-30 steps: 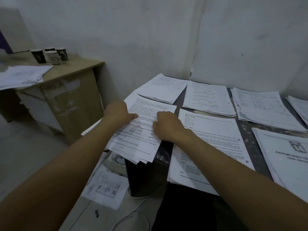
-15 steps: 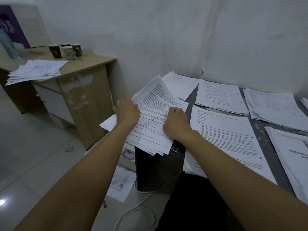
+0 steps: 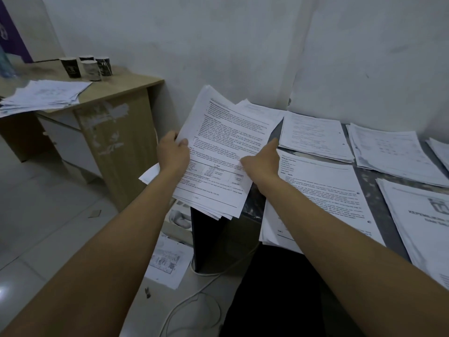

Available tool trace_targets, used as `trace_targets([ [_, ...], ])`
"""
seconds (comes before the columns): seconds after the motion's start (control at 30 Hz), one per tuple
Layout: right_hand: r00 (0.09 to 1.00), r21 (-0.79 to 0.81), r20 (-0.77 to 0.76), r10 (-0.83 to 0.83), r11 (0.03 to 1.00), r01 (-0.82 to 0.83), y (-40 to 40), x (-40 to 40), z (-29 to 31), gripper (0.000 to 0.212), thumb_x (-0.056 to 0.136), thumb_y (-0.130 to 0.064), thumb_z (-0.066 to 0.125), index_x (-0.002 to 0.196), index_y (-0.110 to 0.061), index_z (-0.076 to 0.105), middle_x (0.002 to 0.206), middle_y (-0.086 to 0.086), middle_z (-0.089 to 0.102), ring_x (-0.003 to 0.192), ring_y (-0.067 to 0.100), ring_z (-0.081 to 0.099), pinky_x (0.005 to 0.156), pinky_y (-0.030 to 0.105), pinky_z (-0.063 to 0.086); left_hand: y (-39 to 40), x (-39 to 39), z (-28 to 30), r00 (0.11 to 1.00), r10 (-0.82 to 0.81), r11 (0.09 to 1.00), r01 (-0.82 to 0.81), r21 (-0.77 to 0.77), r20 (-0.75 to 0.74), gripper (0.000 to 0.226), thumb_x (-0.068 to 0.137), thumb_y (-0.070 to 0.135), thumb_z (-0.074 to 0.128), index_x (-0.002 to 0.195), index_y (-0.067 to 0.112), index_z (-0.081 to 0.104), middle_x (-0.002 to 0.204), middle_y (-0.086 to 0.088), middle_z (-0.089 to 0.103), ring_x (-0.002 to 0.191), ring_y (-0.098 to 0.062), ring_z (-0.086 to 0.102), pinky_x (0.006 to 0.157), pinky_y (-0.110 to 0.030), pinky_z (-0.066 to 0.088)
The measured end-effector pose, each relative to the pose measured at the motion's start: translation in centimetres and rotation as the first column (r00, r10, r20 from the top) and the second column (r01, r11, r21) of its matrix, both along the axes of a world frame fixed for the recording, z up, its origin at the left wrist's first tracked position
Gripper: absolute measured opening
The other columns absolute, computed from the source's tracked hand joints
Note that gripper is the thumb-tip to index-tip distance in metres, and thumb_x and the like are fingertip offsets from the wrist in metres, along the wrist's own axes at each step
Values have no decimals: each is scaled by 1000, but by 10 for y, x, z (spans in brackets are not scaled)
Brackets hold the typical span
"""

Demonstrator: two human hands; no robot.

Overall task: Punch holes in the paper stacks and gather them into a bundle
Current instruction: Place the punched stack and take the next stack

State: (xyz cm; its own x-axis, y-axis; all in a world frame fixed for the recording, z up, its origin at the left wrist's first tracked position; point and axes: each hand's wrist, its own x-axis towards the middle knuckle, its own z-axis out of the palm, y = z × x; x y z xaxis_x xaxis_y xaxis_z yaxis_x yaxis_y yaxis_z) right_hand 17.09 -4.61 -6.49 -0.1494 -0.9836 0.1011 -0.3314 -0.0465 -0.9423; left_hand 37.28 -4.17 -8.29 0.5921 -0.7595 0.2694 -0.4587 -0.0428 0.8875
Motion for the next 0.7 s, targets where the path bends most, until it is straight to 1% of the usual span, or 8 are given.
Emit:
trace_targets([
  [0.07,993,3,114,-1,1000,1,0,-1,2,52,79,-2,69,115,-23,35,107,-8,59,86,5,58,56,12,42,-1,2,0,999,-1,1000,1,-16,-53,12,101,22,54,109,15,59,112,-1,62,96,-19,63,84,-33,55],
  [0.17,960,53,281,-3,999,-12,0,-2,8,38,81,-3,72,110,-16,52,104,-5,65,86,7,64,61,18,51,1,4,2,986,0,1000,-4,-26,-165,10,99,21,54,103,15,61,105,2,64,92,-18,65,75,-31,56],
  [0.23,951,41,303,54,997,-70,-3,-4,14,24,82,-1,74,98,-17,66,105,-3,72,86,11,69,67,23,58,2,5,6,970,-9,1000,6,-15,-243,11,98,20,55,103,15,62,103,2,66,90,-19,66,75,-34,58],
  [0.33,950,-51,281,138,990,-129,-8,-7,32,23,83,-2,75,90,-23,69,101,-5,73,82,8,71,60,16,57,2,10,18,941,-42,999,34,-31,-335,12,97,20,57,101,13,65,102,1,68,90,-20,68,75,-35,59],
  [0.47,953,-163,247,178,977,-141,-15,-10,69,25,83,-5,75,104,-19,71,103,-5,74,85,10,72,69,25,61,-2,16,53,952,-62,995,37,-90,-300,19,96,33,59,98,15,67,94,3,69,85,-18,68,62,-26,50],
  [0.57,961,-251,205,184,959,-130,-19,-13,99,26,84,-6,74,107,-16,72,104,-3,75,88,13,72,76,31,61,-4,20,83,952,-104,985,58,-165,-289,20,94,39,60,99,21,66,98,3,71,89,-18,70,70,-34,57],
  [0.63,967,-303,178,181,945,-121,-20,-15,115,24,85,-8,73,108,-16,71,103,-4,74,88,12,72,73,26,60,-4,21,101,953,-141,967,74,-244,-269,21,94,38,60,102,19,66,99,2,72,91,-20,71,78,-42,61],
  [0.7,969,-349,177,172,932,-101,-20,-17,127,23,86,-9,72,107,-18,70,100,-7,74,85,8,71,66,17,57,-3,22,117,975,-144,947,85,-311,-170,21,93,34,60,100,15,66,93,4,72,86,-15,71,77,-40,61],
])
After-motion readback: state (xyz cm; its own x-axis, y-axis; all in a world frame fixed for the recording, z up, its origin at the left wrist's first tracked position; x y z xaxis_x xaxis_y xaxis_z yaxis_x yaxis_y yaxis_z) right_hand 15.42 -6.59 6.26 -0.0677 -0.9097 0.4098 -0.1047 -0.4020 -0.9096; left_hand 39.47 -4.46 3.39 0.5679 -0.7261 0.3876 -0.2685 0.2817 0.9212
